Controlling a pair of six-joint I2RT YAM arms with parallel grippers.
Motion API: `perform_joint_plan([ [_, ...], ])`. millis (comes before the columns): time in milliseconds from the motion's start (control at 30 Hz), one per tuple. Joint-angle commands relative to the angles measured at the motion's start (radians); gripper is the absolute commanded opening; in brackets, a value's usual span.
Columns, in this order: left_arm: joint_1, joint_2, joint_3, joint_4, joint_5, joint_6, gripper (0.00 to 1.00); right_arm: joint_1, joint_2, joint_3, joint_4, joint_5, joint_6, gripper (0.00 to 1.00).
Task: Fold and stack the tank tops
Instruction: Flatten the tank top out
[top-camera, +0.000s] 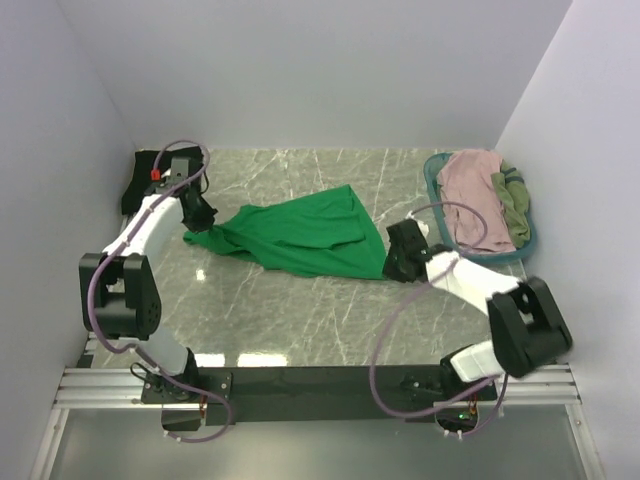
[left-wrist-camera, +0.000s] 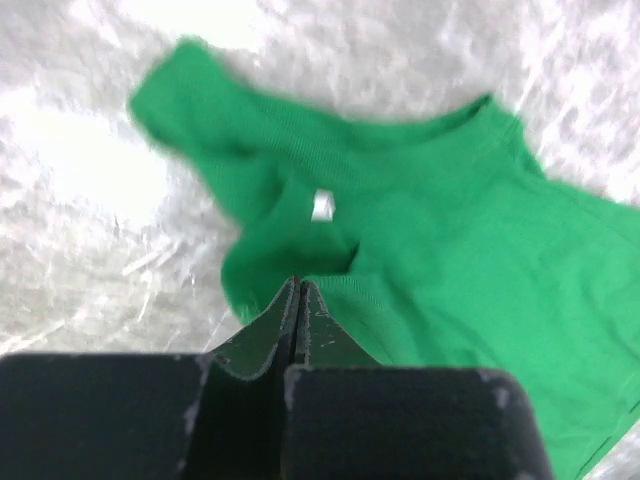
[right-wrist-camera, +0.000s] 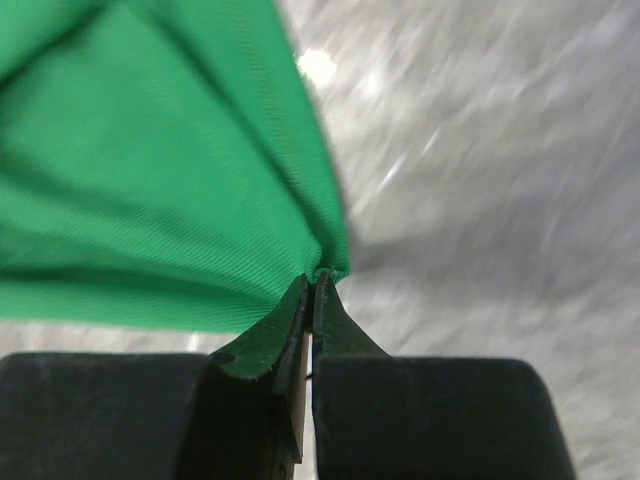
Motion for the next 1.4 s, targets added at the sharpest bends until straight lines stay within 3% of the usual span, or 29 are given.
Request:
perform_joint_plan([
  [0,-0.046,-0.097,-0.079,-0.064,0.020,0.037,0.01,0.035,-0.145,-0.084,0.099,0.024,0.120,0.00],
  [133,-0.146,-0.332,-0.309,-0.087,0.046,-0.041,0.01,0.028,-0.198,-0.098,0.065,0.062,0.108,0.00],
  [267,-0.157,-0.508,-0.496,-0.185,0.029,-0.133,0.01,0.028,-0.176,-0.097,0.064,0.058,0.098,0.00],
  [367,-0.123,-0.546,-0.463,-0.251,-0.050,-0.141,0.01,0.027,-0.143,-0.094,0.062,0.074,0.091,0.00],
  [433,-0.044,-0.540,-0.458,-0.233,-0.020,-0.108,0.01,0.015,-0.138,-0.093,0.058,0.084,0.079,0.00],
  [600,0.079,-0.409,-0.397,-0.248,-0.007,-0.033,0.01,-0.018,-0.136,-0.044,0.013,0.116,0.026,0.00],
  [800,0.106,-0.451,-0.379,-0.281,0.021,0.013,0.01,-0.024,-0.084,0.004,-0.005,0.114,-0.027,0.00],
  [900,0.106,-0.447,-0.379,-0.275,0.070,0.046,0.18,-0.024,-0.067,0.021,-0.007,0.111,-0.050,0.07],
  [967,0.106,-0.454,-0.382,-0.270,0.132,0.074,0.27,-0.022,-0.075,0.022,-0.007,0.095,-0.057,0.23],
  [1033,0.103,-0.503,-0.389,-0.259,0.153,0.088,0.37,-0.019,-0.098,0.015,-0.002,0.093,-0.068,0.33],
  [1067,0.098,-0.517,-0.386,-0.247,0.185,0.106,0.47,-0.021,-0.104,0.013,-0.004,0.090,-0.071,0.36],
  [1167,0.020,-0.549,-0.345,-0.247,0.164,0.099,0.51,-0.005,-0.122,0.024,-0.011,0.094,-0.087,0.41],
  [1267,-0.203,-0.545,-0.317,-0.204,0.115,0.006,0.52,0.033,-0.127,0.059,-0.051,0.156,-0.091,0.44],
  [1300,-0.336,-0.528,-0.314,-0.201,0.065,-0.030,0.51,0.036,-0.130,0.062,-0.056,0.166,-0.088,0.45],
  [1367,-0.441,-0.478,-0.332,-0.172,0.046,-0.126,0.49,0.039,-0.138,0.051,-0.050,0.171,-0.087,0.45],
])
